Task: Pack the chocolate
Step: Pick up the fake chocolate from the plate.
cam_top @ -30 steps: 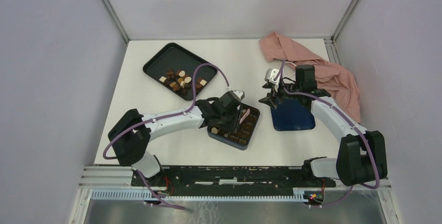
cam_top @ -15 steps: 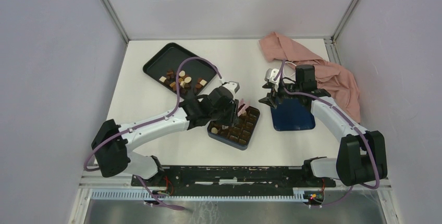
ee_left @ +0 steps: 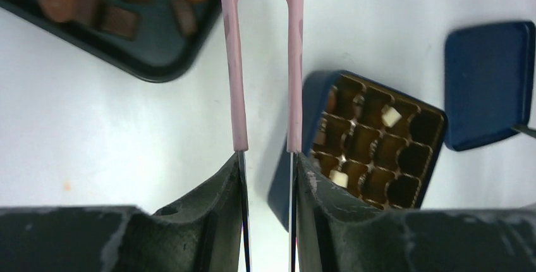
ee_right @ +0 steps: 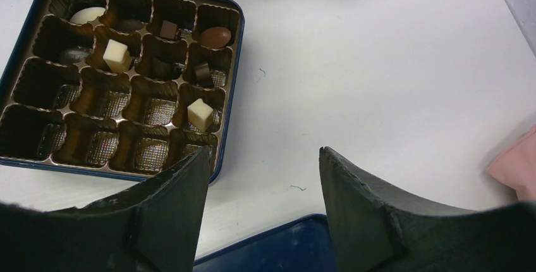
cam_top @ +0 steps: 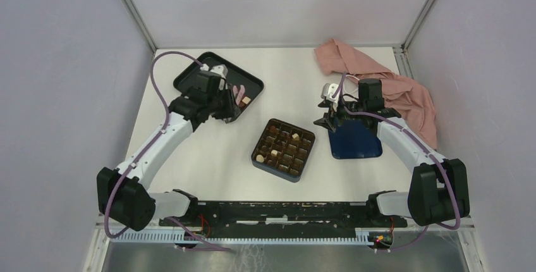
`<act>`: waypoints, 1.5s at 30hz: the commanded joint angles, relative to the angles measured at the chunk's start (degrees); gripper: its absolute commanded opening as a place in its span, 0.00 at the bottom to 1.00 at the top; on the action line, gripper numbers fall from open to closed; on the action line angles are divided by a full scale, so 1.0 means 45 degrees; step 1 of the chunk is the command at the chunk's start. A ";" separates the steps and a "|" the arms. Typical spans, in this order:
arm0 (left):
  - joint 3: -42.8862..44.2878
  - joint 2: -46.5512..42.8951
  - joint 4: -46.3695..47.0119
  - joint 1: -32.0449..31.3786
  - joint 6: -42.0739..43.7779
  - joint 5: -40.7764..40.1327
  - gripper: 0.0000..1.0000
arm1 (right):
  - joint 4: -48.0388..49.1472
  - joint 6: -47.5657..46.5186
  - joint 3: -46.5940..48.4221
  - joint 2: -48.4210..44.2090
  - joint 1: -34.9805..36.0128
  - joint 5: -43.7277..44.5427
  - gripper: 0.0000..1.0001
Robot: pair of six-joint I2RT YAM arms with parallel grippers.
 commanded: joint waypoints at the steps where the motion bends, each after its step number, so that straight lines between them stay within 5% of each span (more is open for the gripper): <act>1: 0.1159 0.0606 -0.1124 0.1665 0.1811 0.1024 0.38 | 0.0311 0.0067 0.0356 -0.0253 -0.0036 -0.0346 0.70; 8: 0.2164 0.2383 -0.1530 0.3022 0.2340 0.1988 0.38 | 0.0313 0.0097 0.0349 -0.0179 -0.0037 -0.0390 0.70; 45: 0.2793 0.5776 -0.2131 0.2481 0.2484 0.0463 0.38 | 0.0301 0.0209 0.0373 -0.0109 -0.0045 -0.0590 0.70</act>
